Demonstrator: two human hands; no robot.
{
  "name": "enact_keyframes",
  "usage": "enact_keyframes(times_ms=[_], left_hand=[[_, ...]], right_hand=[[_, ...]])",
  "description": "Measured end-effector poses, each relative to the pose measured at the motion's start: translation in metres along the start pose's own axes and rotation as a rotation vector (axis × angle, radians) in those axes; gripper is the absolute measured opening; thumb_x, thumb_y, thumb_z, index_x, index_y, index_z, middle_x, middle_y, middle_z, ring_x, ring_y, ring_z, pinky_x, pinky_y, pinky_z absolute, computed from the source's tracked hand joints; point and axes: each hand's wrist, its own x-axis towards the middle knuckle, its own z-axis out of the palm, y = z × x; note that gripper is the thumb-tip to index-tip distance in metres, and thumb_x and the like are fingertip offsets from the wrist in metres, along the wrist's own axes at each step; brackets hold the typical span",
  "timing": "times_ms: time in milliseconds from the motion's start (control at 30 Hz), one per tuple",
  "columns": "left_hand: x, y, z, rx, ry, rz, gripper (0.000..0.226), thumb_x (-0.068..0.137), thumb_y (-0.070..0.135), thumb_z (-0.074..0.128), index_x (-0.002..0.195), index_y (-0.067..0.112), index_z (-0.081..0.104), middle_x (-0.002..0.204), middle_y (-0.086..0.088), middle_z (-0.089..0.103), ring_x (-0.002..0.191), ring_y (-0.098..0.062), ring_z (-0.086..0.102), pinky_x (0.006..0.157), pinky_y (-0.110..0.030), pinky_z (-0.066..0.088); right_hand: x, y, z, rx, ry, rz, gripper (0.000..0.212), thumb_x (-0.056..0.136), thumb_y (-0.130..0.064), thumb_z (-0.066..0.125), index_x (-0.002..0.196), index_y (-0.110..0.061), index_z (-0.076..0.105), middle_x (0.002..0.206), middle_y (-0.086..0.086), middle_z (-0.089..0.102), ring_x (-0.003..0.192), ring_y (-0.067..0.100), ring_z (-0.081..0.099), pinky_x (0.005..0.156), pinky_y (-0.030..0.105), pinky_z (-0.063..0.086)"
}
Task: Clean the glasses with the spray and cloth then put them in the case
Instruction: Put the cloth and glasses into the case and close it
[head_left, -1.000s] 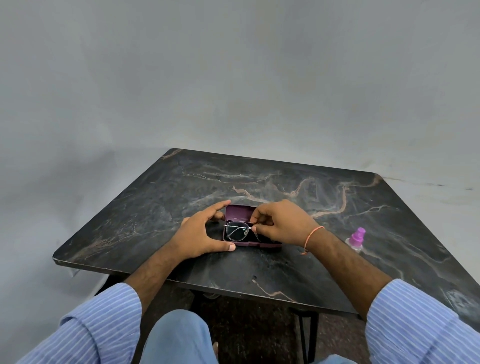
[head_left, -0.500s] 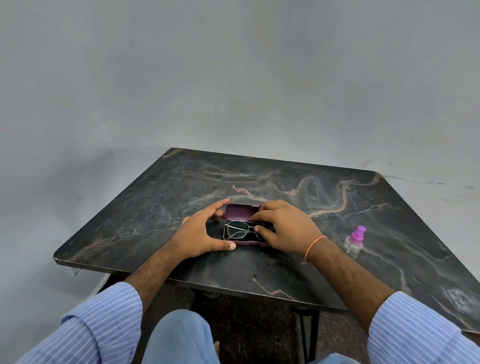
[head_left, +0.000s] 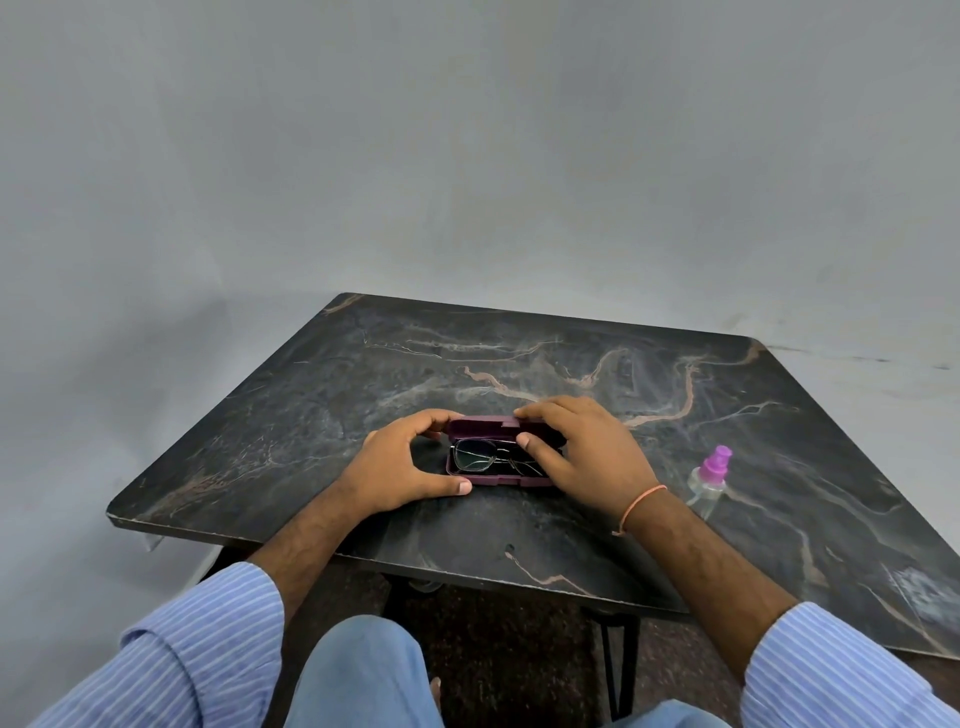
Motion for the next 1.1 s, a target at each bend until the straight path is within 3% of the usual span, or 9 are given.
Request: enact_keyframes(times_ms=[167, 233, 300, 400, 567, 733, 900, 1100], left_hand=[[0.0, 0.0, 0.0, -0.004, 0.004, -0.014, 0.083, 0.057, 0.066, 0.095, 0.132, 0.058, 0.061, 0.131, 0.03, 0.072, 0.124, 0.006, 0.066, 0.117, -0.045, 0.052], [0.0, 0.001, 0.0, -0.001, 0.007, -0.005, 0.09, 0.058, 0.067, 0.095, 0.139, 0.051, 0.061, 0.131, 0.029, 0.072, 0.124, 0.005, 0.067, 0.117, -0.045, 0.052], [0.0, 0.001, 0.0, 0.004, 0.005, 0.006, 0.094, 0.059, 0.067, 0.095, 0.144, 0.049, 0.058, 0.132, 0.028, 0.072, 0.124, 0.003, 0.067, 0.116, -0.046, 0.052], [0.001, 0.002, 0.001, 0.02, -0.01, 0.028, 0.101, 0.06, 0.072, 0.094, 0.15, 0.048, 0.054, 0.134, 0.027, 0.072, 0.126, 0.002, 0.067, 0.117, -0.047, 0.051], [0.002, 0.001, 0.0, 0.023, -0.018, 0.01, 0.103, 0.063, 0.064, 0.092, 0.154, 0.058, 0.044, 0.137, 0.025, 0.071, 0.132, 0.002, 0.065, 0.122, -0.053, 0.046], [0.001, 0.0, -0.001, 0.03, -0.029, 0.013, 0.107, 0.062, 0.071, 0.09, 0.155, 0.058, 0.04, 0.14, 0.027, 0.068, 0.133, 0.004, 0.062, 0.121, -0.053, 0.046], [0.0, 0.001, -0.002, 0.015, -0.024, 0.02, 0.114, 0.055, 0.091, 0.082, 0.156, 0.059, 0.039, 0.141, 0.025, 0.068, 0.133, 0.006, 0.061, 0.122, -0.052, 0.045], [0.0, 0.003, -0.001, 0.018, -0.019, 0.019, 0.115, 0.054, 0.09, 0.085, 0.155, 0.059, 0.04, 0.142, 0.027, 0.068, 0.134, 0.008, 0.06, 0.123, -0.051, 0.044]], right_hand=[[-0.007, 0.0, 0.008, -0.065, 0.121, -0.044, 0.036, 0.104, -0.042, 0.063, 0.137, -0.029, 0.067, 0.134, -0.009, 0.068, 0.122, 0.018, 0.059, 0.102, 0.041, 0.053], [-0.011, -0.008, 0.011, -0.149, 0.256, -0.162, 0.032, 0.104, -0.037, 0.067, 0.133, -0.024, 0.071, 0.129, -0.004, 0.069, 0.114, 0.024, 0.062, 0.091, 0.044, 0.054], [-0.012, -0.02, 0.016, -0.216, 0.289, -0.314, 0.027, 0.105, -0.036, 0.065, 0.127, -0.024, 0.075, 0.125, -0.005, 0.072, 0.104, 0.026, 0.066, 0.079, 0.046, 0.053], [-0.011, -0.038, 0.025, -0.286, 0.135, -0.393, 0.034, 0.106, -0.043, 0.057, 0.135, -0.031, 0.068, 0.137, -0.011, 0.069, 0.113, 0.025, 0.065, 0.079, 0.045, 0.052], [-0.006, -0.05, 0.037, -0.334, -0.072, -0.336, 0.047, 0.108, -0.057, 0.038, 0.148, -0.038, 0.055, 0.157, -0.012, 0.054, 0.134, 0.022, 0.052, 0.082, 0.043, 0.047], [-0.001, -0.049, 0.038, -0.364, -0.123, -0.304, 0.046, 0.109, -0.057, 0.033, 0.146, -0.041, 0.056, 0.157, -0.009, 0.052, 0.134, 0.023, 0.05, 0.082, 0.043, 0.046], [-0.006, -0.045, 0.035, -0.353, -0.132, -0.291, 0.046, 0.109, -0.057, 0.033, 0.145, -0.04, 0.056, 0.155, -0.009, 0.055, 0.134, 0.023, 0.052, 0.081, 0.042, 0.049], [-0.01, -0.043, 0.032, -0.346, -0.137, -0.269, 0.046, 0.109, -0.058, 0.033, 0.145, -0.04, 0.055, 0.154, -0.01, 0.056, 0.134, 0.022, 0.051, 0.082, 0.043, 0.05]])
